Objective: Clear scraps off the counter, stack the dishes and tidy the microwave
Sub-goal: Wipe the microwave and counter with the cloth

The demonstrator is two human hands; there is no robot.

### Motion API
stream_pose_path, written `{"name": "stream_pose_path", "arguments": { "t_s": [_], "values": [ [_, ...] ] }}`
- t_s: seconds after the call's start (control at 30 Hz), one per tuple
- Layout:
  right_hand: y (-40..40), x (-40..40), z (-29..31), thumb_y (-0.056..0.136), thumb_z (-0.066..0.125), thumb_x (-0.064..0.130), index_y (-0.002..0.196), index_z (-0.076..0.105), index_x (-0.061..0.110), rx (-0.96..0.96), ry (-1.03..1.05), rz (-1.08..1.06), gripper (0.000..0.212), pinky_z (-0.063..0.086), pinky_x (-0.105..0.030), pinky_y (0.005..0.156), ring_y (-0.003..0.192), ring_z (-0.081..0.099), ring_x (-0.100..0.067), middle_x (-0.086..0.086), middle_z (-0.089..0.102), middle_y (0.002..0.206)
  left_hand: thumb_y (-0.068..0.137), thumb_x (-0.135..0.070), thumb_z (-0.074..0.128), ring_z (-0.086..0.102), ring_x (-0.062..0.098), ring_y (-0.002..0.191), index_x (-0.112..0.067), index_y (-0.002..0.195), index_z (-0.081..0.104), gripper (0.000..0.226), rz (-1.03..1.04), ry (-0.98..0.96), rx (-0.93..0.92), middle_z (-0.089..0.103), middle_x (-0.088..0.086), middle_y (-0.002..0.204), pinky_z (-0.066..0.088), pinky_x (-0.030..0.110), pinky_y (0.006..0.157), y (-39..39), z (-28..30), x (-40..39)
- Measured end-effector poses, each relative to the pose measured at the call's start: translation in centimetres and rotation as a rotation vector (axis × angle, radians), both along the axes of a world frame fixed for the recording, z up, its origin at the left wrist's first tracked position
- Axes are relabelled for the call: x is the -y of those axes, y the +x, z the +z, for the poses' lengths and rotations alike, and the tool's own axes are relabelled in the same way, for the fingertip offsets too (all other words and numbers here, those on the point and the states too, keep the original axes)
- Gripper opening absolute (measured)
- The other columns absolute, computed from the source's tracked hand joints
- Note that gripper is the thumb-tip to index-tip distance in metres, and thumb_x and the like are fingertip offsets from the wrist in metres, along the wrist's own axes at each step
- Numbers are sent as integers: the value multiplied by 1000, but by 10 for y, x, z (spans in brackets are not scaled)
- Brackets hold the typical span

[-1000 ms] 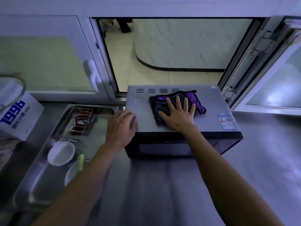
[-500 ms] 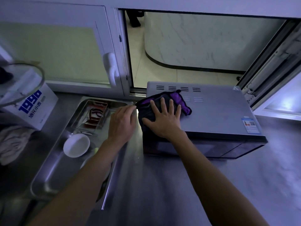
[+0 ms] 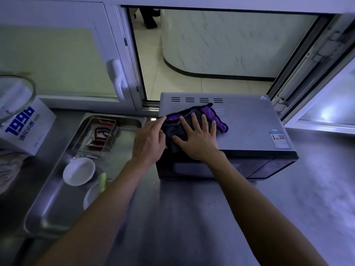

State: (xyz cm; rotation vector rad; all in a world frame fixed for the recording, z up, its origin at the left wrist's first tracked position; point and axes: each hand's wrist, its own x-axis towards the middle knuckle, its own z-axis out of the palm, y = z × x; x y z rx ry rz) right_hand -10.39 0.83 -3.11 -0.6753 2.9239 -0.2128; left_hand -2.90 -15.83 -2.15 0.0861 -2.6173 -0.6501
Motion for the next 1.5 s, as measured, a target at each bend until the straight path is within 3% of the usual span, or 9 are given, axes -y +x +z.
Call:
{"name": "stream_pose_path", "arguments": {
  "t_s": [0.33, 0.67, 0.97, 1.07, 1.27, 1.5],
  "values": [
    [-78, -20, -4, 75, 7, 88, 155, -6, 48, 24, 9, -10, 90, -16, -63, 116, 152, -17, -34, 1, -10, 168, 94, -15, 53, 53, 28, 128, -9, 135, 60, 42, 19, -142, 112, 58, 9, 140, 43, 46, 99, -42, 2, -27],
    [-121, -73, -2, 81, 13, 85, 156, -4, 45, 10, 11, -48, 86, -13, -64, 116, 152, -15, -35, 1, -8, 168, 97, -34, 49, 43, 26, 136, -12, 144, 50, 52, 19, -114, 235, 51, 8, 147, 38, 50, 108, -92, 3, -94],
    [-154, -156, 1, 84, 17, 82, 156, -1, 46, 15, 14, -142, 83, -12, -62, 118, 153, -14, -34, 1, -6, 168, 96, -35, 48, 45, 25, 131, -15, 137, 54, 46, 10, -173, 282, 55, 3, 141, 38, 46, 105, -105, 6, -150],
    [-162, -189, 3, 82, 17, 84, 155, -2, 47, 36, 16, -196, 85, -7, -62, 119, 153, -14, -33, 3, -7, 168, 96, -36, 46, 44, 23, 132, -17, 133, 57, 43, -3, -203, 308, 56, -1, 139, 37, 45, 104, -107, 5, -164],
    [-134, -236, -1, 80, 27, 83, 154, 0, 51, 115, -131, -309, 85, 19, -58, 116, 152, 1, -37, 6, -8, 168, 96, -35, 41, 40, 21, 133, -19, 126, 62, 40, -28, -265, 340, 52, -3, 142, 36, 46, 104, -111, 3, -190],
    [-108, -230, -4, 78, 24, 84, 154, -1, 50, 76, -65, -352, 87, 17, -61, 115, 153, -2, -36, 4, -8, 168, 97, -32, 41, 42, 21, 133, -18, 123, 64, 37, -80, -247, 303, 53, 0, 140, 37, 46, 102, -105, 2, -188]
  ]
}}
